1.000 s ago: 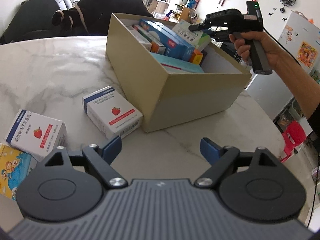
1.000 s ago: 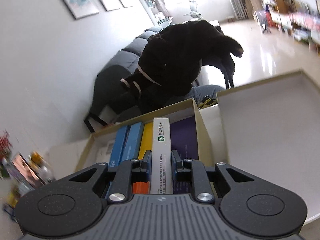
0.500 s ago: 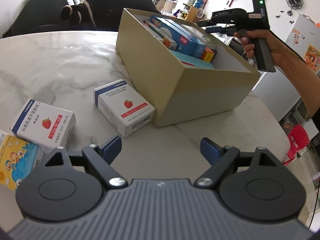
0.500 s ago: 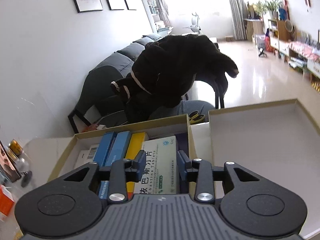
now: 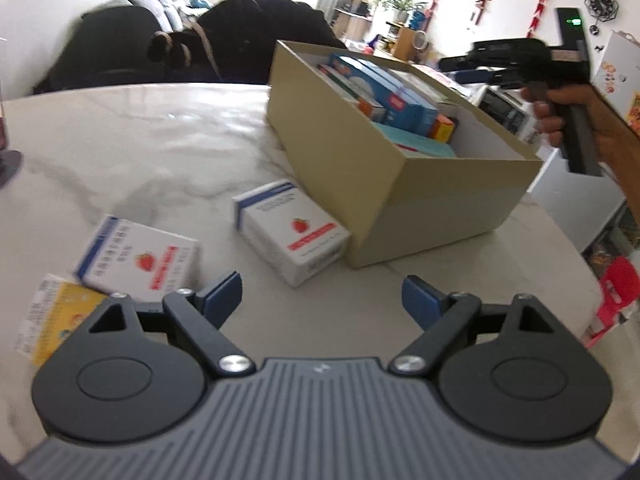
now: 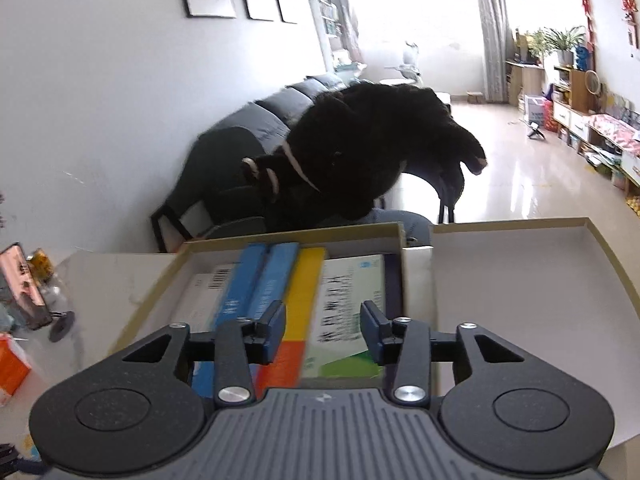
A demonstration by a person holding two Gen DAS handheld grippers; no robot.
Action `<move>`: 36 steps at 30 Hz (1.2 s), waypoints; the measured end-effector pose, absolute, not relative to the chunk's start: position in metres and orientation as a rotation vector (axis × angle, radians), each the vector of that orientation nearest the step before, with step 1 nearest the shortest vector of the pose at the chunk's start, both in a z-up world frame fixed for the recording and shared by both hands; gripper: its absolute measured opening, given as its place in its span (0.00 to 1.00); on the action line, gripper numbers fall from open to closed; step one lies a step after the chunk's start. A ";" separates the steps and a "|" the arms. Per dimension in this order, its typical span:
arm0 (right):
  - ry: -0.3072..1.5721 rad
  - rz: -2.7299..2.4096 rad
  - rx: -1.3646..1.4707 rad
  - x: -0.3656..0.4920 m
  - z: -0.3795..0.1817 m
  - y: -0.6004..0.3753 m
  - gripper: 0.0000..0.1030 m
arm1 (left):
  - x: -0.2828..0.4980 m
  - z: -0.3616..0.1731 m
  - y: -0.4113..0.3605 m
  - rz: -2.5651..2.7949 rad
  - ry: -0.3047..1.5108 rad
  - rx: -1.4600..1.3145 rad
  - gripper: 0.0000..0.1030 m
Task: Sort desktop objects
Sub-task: 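Open the right tool and lift it out of the beige box, then lower the left tool and close it on the yellow-blue cartoon box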
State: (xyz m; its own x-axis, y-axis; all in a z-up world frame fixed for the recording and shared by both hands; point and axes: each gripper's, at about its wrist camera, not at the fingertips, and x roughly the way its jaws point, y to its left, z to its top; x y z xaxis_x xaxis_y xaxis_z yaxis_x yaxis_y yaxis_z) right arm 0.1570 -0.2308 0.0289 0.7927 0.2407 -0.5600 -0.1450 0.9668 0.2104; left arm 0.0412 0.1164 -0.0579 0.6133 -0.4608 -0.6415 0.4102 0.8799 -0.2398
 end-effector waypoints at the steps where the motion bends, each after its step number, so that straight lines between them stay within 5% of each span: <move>1: 0.616 0.218 0.149 0.151 0.032 -0.227 0.49 | 0.040 -0.058 0.121 -0.484 0.756 -0.063 0.88; 6: 0.582 0.269 0.094 0.121 0.044 -0.209 0.62 | 0.037 -0.061 0.145 -0.372 0.731 -0.002 0.93; 14: 0.570 0.356 0.054 0.090 0.050 -0.182 0.68 | 0.047 -0.064 0.184 -0.234 0.734 0.043 1.00; 29: 0.559 0.434 0.030 0.060 0.047 -0.156 0.74 | 0.057 -0.096 0.211 -0.170 0.836 0.061 0.99; 36: 0.553 0.436 0.035 0.052 0.045 -0.158 0.75 | 0.055 -0.101 0.212 -0.149 0.821 0.065 0.89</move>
State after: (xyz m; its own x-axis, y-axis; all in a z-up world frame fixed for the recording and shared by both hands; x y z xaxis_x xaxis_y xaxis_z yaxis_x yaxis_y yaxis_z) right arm 0.0521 -0.1579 0.0446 0.7620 0.4097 -0.5014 -0.3912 0.9084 0.1477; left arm 0.0548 0.2120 -0.1005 0.6718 -0.1072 -0.7330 0.1576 0.9875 0.0001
